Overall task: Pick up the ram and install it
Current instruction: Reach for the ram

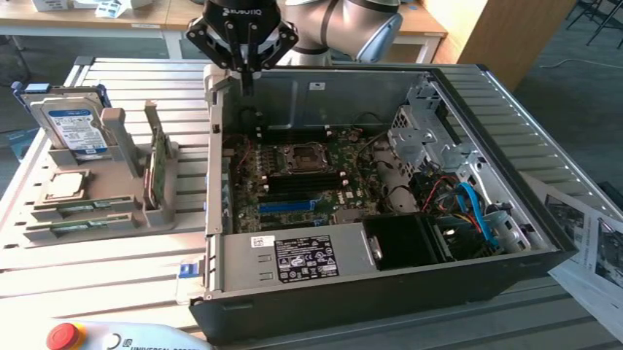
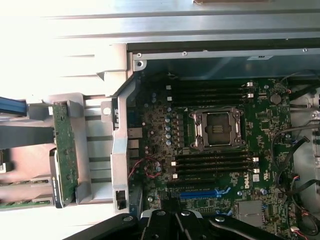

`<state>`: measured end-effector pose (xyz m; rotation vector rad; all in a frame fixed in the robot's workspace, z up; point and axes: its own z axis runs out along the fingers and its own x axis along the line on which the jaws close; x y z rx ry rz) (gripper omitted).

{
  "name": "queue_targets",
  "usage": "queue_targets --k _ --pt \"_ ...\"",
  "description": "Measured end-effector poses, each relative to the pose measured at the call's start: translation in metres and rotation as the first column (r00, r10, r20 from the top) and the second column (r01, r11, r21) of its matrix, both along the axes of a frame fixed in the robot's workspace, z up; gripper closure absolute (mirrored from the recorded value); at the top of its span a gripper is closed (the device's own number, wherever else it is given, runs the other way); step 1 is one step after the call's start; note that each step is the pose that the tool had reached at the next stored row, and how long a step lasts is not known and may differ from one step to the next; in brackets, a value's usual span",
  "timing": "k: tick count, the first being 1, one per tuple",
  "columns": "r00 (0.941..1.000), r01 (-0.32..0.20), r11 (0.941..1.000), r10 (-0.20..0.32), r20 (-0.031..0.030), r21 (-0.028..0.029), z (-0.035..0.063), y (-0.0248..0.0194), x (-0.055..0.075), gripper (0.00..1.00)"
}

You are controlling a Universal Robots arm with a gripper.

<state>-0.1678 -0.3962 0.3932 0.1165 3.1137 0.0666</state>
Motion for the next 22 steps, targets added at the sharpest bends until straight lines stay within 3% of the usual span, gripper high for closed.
queue_targets --k 22 --pt "1.0 0.0 1.0 0.0 0.0 0.0 0.0 0.001 -0.028 0.9"
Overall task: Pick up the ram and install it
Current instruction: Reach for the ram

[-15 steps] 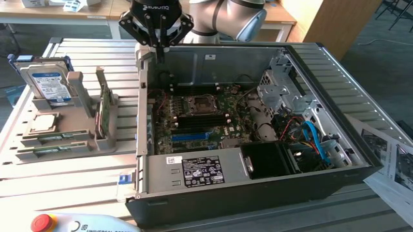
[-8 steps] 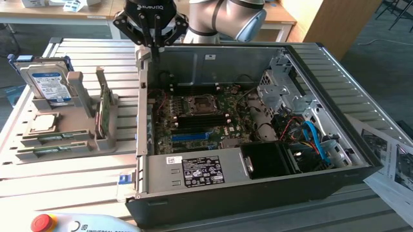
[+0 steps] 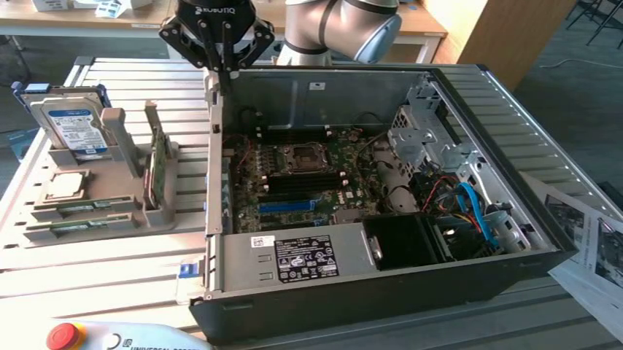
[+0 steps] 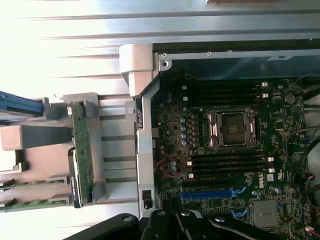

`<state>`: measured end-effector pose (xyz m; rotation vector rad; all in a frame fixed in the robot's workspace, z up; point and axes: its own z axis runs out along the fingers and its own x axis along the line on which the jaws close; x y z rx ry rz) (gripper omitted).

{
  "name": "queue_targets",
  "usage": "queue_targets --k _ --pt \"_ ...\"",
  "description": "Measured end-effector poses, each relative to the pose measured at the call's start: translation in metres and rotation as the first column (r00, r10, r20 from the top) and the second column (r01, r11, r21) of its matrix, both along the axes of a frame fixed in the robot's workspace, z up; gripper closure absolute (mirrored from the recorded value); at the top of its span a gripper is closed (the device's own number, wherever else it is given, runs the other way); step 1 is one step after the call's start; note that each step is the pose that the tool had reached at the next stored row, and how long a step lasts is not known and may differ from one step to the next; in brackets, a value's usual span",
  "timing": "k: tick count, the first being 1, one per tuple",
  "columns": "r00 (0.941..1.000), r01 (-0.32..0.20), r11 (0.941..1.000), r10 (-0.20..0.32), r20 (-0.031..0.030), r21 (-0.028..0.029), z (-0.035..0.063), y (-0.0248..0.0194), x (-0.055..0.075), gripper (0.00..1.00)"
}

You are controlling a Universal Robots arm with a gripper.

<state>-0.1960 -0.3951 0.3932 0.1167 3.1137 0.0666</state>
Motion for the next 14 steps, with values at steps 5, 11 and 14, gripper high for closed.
queue_targets --k 5,11,14 --pt "1.0 0.0 1.0 0.0 0.0 0.0 0.0 0.0001 -0.008 0.9" --pt "1.0 0.0 1.0 0.0 0.0 0.0 0.0 0.0003 -0.017 0.9" --pt "1.0 0.0 1.0 0.0 0.0 -0.0001 0.0 0.0004 -0.022 0.9"
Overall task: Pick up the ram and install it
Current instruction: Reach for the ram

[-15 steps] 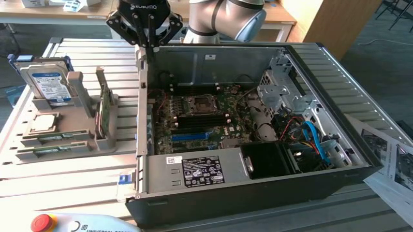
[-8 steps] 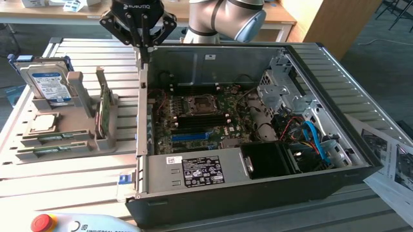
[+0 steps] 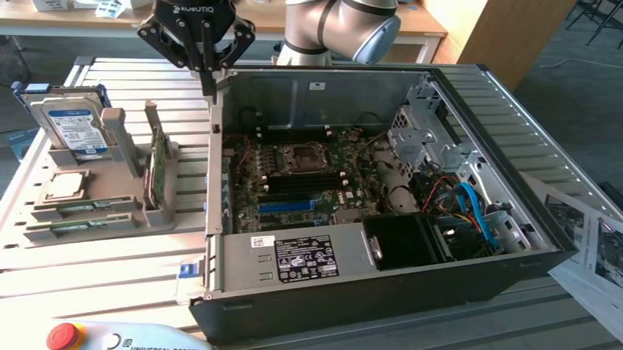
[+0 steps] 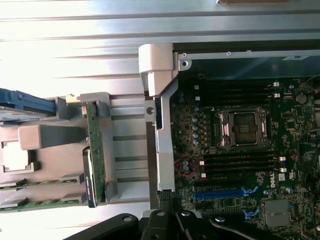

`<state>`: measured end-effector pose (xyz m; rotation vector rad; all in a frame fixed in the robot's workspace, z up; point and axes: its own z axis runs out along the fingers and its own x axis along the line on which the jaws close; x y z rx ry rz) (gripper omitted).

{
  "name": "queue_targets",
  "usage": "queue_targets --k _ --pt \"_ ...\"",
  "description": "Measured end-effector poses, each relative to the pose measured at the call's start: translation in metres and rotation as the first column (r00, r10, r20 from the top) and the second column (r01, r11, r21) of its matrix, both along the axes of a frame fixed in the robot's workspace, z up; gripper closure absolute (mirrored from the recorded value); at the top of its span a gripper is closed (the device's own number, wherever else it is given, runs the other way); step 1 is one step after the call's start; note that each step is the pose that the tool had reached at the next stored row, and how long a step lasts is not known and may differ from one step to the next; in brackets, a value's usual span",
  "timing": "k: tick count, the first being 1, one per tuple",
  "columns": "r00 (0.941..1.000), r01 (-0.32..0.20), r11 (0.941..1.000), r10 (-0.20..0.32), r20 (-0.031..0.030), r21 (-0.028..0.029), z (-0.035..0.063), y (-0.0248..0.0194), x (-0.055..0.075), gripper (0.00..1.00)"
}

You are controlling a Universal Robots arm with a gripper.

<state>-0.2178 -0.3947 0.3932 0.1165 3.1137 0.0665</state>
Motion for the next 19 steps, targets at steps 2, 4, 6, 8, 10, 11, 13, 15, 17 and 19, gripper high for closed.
queue_targets --k 2,4,6,8,10,11,13,15,17,19 --pt "1.0 0.0 1.0 0.0 0.0 0.0 0.0 0.0001 -0.003 0.9" --pt "1.0 0.0 1.0 0.0 0.0001 0.0001 -0.0001 0.0001 -0.006 0.9" --pt "1.0 0.0 1.0 0.0 0.0001 0.0001 -0.0001 0.0002 -0.009 0.9" --pt "1.0 0.0 1.0 0.0 0.0 0.0 0.0 0.0003 -0.013 0.9" --pt "1.0 0.0 1.0 0.0 0.0 0.0001 0.0 0.0004 -0.016 0.9" --pt "1.0 0.0 1.0 0.0 0.0001 0.0001 0.0 0.0004 -0.018 0.9" --pt "1.0 0.0 1.0 0.0 0.0001 0.0001 0.0 0.0005 -0.021 0.9" --pt "1.0 0.0 1.0 0.0 0.0001 0.0 0.0 0.0005 -0.024 0.9" --pt "1.0 0.0 1.0 0.0 0.0 0.0 0.0 0.0005 -0.028 0.9" --pt "1.0 0.0 1.0 0.0 0.0001 0.0 0.0 0.0006 -0.031 0.9"
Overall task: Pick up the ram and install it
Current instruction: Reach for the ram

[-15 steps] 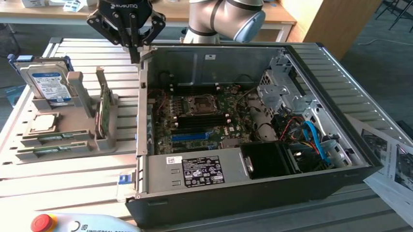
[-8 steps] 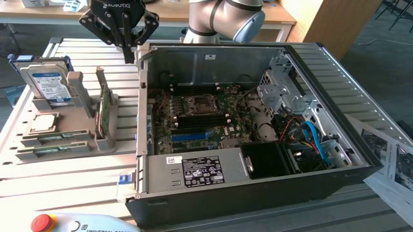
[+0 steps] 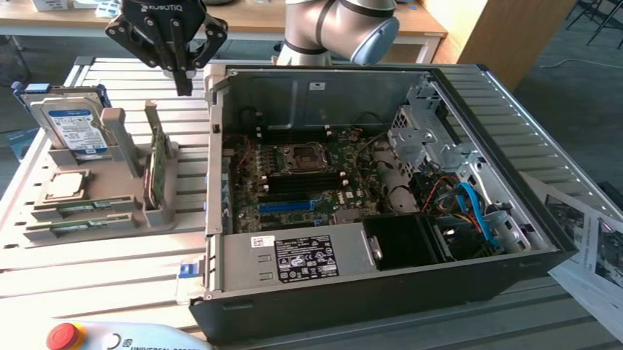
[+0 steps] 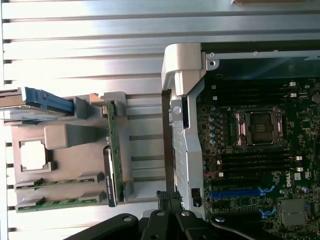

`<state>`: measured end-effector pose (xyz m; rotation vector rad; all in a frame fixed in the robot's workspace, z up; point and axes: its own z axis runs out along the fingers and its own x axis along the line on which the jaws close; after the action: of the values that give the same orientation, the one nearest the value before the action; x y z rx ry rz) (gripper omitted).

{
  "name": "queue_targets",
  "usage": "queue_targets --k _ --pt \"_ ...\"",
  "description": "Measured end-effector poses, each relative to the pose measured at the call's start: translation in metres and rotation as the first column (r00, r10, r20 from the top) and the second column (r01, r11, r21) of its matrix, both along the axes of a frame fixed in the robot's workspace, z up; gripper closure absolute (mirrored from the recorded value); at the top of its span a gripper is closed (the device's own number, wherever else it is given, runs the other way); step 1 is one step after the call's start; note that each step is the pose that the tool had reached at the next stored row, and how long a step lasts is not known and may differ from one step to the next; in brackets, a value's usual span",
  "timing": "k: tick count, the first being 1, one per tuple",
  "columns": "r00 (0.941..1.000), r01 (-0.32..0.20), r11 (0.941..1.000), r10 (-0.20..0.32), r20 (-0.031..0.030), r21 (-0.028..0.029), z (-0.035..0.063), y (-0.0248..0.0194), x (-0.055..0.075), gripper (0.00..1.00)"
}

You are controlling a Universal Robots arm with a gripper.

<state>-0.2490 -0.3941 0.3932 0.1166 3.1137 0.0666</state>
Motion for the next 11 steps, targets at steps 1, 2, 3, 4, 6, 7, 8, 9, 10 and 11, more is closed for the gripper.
queue_targets --k 1,2,3,4,6,7,8,9,10,11 --pt "1.0 0.0 1.0 0.0 0.0 0.0 0.0 0.0 -0.002 0.9" --pt "1.0 0.0 1.0 0.0 0.0 0.0 0.0 0.0001 -0.004 0.9" --pt "1.0 0.0 1.0 0.0 0.0 -0.0001 0.0 0.0001 -0.005 0.9" --pt "1.0 0.0 1.0 0.0 0.0 0.0001 0.0 0.0002 -0.007 0.9" --pt "1.0 0.0 1.0 0.0 0.0 0.0 0.0 0.0002 -0.011 0.9" --pt "1.0 0.0 1.0 0.0 0.0 0.0 0.0 0.0003 -0.013 0.9" --pt "1.0 0.0 1.0 0.0 0.0 0.0 0.0 0.0002 -0.014 0.9" --pt "1.0 0.0 1.0 0.0 0.0 0.0 0.0 0.0003 -0.016 0.9" --pt "1.0 0.0 1.0 0.0 0.0 0.0 0.0 0.0003 -0.018 0.9" --pt "1.0 0.0 1.0 0.0 0.0 0.0 0.0 0.0004 -0.019 0.9"
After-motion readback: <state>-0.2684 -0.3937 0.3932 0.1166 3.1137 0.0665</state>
